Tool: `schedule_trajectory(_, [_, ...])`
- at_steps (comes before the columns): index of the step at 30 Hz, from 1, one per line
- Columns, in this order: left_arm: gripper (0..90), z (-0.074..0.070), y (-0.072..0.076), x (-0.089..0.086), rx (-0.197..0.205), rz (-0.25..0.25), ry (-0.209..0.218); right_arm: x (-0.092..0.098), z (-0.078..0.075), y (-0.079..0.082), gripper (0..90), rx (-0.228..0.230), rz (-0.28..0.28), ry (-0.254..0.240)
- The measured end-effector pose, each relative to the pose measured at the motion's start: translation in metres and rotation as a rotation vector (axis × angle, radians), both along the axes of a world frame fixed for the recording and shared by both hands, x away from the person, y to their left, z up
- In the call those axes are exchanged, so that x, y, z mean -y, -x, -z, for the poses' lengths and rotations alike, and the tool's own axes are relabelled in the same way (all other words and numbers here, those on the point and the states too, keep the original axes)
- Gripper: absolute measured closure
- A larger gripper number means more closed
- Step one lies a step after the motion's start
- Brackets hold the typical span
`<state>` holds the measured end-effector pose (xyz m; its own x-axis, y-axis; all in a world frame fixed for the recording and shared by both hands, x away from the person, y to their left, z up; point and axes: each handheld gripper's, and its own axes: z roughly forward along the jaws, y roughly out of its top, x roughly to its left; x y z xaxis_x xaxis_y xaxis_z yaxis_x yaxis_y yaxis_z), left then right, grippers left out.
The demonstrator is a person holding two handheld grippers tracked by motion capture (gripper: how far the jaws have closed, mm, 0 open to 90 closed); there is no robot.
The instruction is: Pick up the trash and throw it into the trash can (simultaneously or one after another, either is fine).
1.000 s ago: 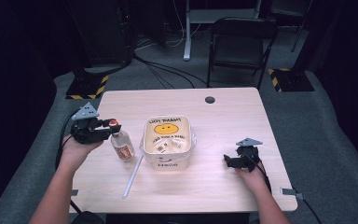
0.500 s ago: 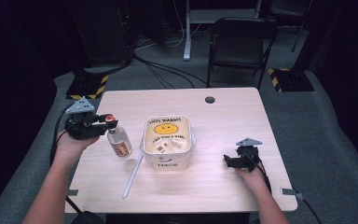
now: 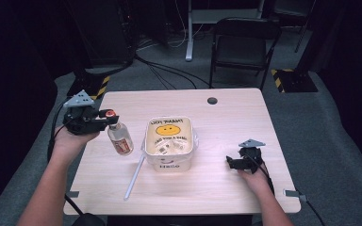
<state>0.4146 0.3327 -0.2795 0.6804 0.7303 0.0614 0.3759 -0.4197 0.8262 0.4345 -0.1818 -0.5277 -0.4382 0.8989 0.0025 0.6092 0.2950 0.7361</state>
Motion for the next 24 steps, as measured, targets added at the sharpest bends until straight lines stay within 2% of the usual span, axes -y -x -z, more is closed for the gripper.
schedule_trajectory(5, [62.7,-0.011,0.000,0.003,0.006,0.003,-0.002,0.000,0.000,0.000,11.4,0.000,0.000,0.000])
schedule_trajectory(18, [62.7,-0.026,-0.004,0.009,0.009,0.024,-0.013,0.000,0.000,0.000,11.4,0.000,0.000,-0.001])
schedule_trajectory(24, [62.7,-0.037,-0.007,0.012,0.017,0.027,-0.001,0.000,0.000,0.000,11.3,0.000,0.001,0.000])
